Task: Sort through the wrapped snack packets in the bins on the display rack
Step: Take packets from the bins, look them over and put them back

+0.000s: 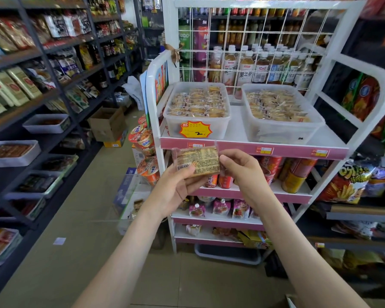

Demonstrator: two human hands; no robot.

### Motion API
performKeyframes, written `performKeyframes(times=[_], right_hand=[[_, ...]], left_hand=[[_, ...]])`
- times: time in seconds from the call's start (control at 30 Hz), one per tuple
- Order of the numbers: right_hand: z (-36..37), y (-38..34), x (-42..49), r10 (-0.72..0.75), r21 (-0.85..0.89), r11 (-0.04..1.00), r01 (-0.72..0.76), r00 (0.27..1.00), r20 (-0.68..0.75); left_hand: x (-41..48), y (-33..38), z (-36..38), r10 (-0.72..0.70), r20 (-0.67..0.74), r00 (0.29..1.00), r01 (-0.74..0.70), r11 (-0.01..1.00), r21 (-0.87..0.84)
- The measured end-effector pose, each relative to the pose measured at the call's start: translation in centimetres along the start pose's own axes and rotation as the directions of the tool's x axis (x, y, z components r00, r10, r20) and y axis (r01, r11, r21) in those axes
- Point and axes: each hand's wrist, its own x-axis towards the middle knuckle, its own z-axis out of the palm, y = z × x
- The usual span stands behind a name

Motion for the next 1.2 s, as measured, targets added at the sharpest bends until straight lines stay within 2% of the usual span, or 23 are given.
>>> performKeyframes(times=[0.2, 0.3, 0.4, 0.5, 0.73, 0.97, 1.2], right_hand=[[-0.3, 0.1, -0.3, -0.032, 0.129, 0.991, 0.020, 0.995, 0.095], [-0.6, -0.3, -0.4, -0.042, 0.061, 0.998, 0.034, 0.991, 0.127], [-0.6, -0.6, -0.3, -0.033, -0.066, 0.997, 0.040, 0.994, 0.100], [-0.7, -0.4, -0.2, -0.024, -0.122, 0.992, 0.030, 0.998, 0.054], [-1.3, 1.2, 0.0, 0.051, -0.051, 0.997, -0.050, 0.999, 0.018], [-1.6, 1.4, -0.1, 0.058, -0.059, 0.996, -0.059, 0.998, -0.028], [-3.0, 0.4, 0.5, 0.067, -0.162, 0.984, -0.071, 0.997, -0.035]], left_hand=[[-0.2, -0.4, 0.2, 0.007, 0.081, 0.997, -0.006, 1.000, -0.013], [-0.2, -0.3, 0.1, 0.014, 0.081, 0.997, -0.015, 1.000, 0.015], [-0.3, -0.3, -0.1, 0.016, 0.051, 0.999, -0.020, 0.998, 0.064], [-0.4, -0.5, -0.2, 0.022, 0.023, 0.999, -0.024, 0.996, 0.082], [0.1, -0.9, 0.4, 0.099, -0.122, 0.988, -0.072, 0.976, 0.207], [0.1, -1.4, 1.0, 0.072, -0.116, 0.991, -0.054, 0.987, 0.154], [1.1, -1.5, 2.0, 0.079, -0.140, 0.987, -0.058, 0.988, 0.146]])
